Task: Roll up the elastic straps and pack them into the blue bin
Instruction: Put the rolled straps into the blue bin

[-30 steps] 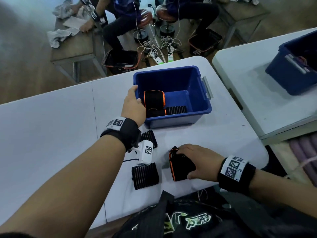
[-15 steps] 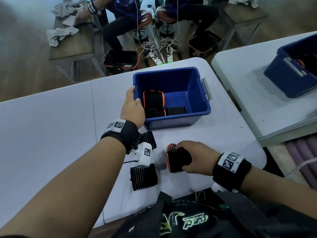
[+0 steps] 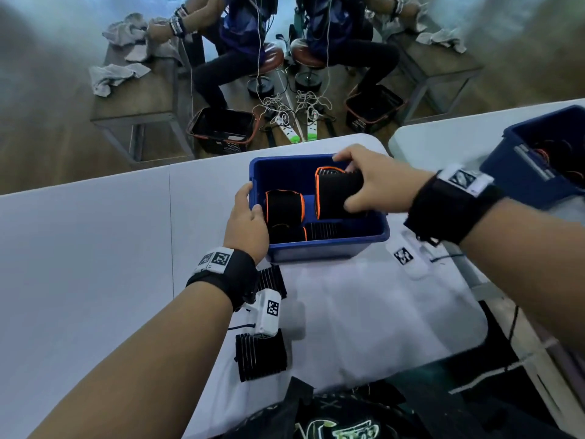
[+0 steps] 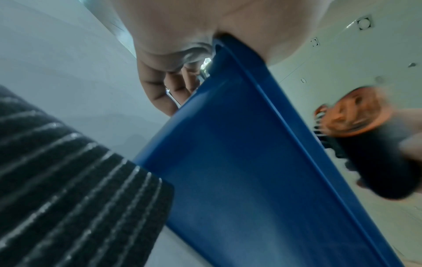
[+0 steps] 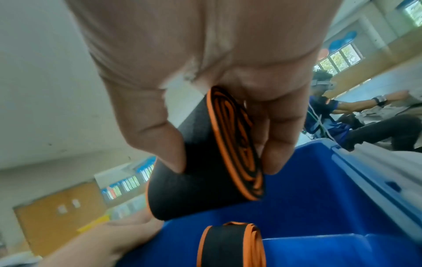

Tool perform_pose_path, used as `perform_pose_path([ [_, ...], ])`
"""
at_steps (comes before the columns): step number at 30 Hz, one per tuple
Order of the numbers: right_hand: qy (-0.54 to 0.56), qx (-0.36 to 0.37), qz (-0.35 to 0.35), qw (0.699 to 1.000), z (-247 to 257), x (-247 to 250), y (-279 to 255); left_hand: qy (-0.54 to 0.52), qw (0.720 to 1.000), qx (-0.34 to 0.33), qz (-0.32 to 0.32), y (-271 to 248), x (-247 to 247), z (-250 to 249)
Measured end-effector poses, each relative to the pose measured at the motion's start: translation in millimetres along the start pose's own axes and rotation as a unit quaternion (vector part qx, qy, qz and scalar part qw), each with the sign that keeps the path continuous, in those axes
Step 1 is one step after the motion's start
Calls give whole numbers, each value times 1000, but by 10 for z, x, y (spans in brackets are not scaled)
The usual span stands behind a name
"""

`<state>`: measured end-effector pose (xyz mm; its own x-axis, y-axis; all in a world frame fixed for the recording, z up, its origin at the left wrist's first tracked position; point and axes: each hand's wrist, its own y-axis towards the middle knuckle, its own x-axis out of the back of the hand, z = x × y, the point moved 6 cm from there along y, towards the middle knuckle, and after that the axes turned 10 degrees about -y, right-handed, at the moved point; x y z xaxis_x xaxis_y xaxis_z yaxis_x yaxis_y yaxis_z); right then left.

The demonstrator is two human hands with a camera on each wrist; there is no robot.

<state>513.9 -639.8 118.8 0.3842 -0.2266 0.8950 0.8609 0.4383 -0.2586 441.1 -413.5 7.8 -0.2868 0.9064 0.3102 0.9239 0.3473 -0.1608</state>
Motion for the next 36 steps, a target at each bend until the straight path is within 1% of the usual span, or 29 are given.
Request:
perform_pose_path([
  [2,-83,-4,20,996,-23,-48,382,-5,1000,-1,1,-1,4,5],
  [6,-168,-30,115,979,-44,-283,880,-13,1000,-2,4,-9,2,11],
  [8,-203,-36,154,966,-63,-410,1030,-15,1000,-3,5,-6,3,20],
  [14,-278,-62,236,929,-185,-731,1336,-24,1000,5,7,-3,0,57],
  [17,-291,-65,247,922,-241,-825,1484,-23,1000,6,6,9,1,53],
  [20,-277,-63,260,923,-219,-918,1558,-35,999,7,6,10,2,65],
  [23,-285,-60,258,921,-167,-970,1602,-47,999,7,6,17,-1,79],
  [27,-305,-61,272,910,-56,-981,1560,-50,999,3,4,25,-10,100],
  [32,-357,-47,302,883,50,-994,1497,-53,999,5,4,23,-16,116],
  [36,-365,-34,291,884,9,-1031,1613,-50,999,5,2,28,-11,112],
])
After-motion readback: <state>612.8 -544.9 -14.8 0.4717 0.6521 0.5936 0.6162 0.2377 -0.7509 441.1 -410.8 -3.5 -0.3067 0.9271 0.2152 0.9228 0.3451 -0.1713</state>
